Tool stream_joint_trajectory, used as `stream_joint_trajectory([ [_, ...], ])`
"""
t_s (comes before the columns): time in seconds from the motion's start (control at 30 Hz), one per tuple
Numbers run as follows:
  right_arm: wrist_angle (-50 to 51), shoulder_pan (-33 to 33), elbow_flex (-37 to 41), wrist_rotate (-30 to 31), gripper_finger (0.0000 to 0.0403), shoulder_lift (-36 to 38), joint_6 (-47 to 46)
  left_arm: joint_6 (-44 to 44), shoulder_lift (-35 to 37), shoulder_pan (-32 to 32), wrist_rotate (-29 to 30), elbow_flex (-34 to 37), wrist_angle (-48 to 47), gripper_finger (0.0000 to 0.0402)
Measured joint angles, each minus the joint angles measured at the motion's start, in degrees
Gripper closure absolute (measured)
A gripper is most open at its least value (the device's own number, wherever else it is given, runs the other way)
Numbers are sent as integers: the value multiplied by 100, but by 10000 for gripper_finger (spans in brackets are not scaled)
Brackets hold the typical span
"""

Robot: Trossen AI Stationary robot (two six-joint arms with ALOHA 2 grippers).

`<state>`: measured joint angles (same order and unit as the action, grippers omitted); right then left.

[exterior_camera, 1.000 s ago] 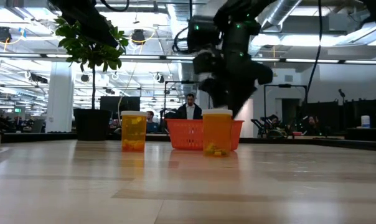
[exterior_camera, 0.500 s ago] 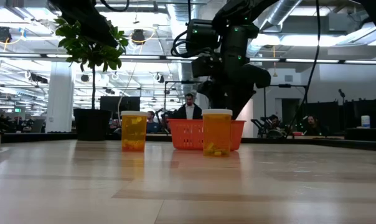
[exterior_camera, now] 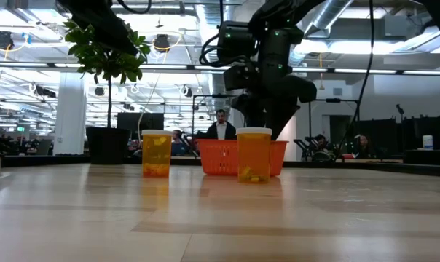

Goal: Pick and place pill bottles into a basket
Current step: Put the orange pill bottle into the orange basket

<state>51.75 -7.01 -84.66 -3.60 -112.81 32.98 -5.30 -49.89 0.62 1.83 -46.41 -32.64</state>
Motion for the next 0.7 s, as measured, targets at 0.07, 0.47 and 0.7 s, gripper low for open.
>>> stream_joint_trajectory([
  [0.07,0,24,0,119,152,0,3,0,0,-1,1,0,0,136],
  [0.47,183,61,-1,66,152,155,30,0,0,0,2,0,1,136],
  [0.7,269,103,-63,66,152,155,45,-2,0,-1,4,0,2,136],
])
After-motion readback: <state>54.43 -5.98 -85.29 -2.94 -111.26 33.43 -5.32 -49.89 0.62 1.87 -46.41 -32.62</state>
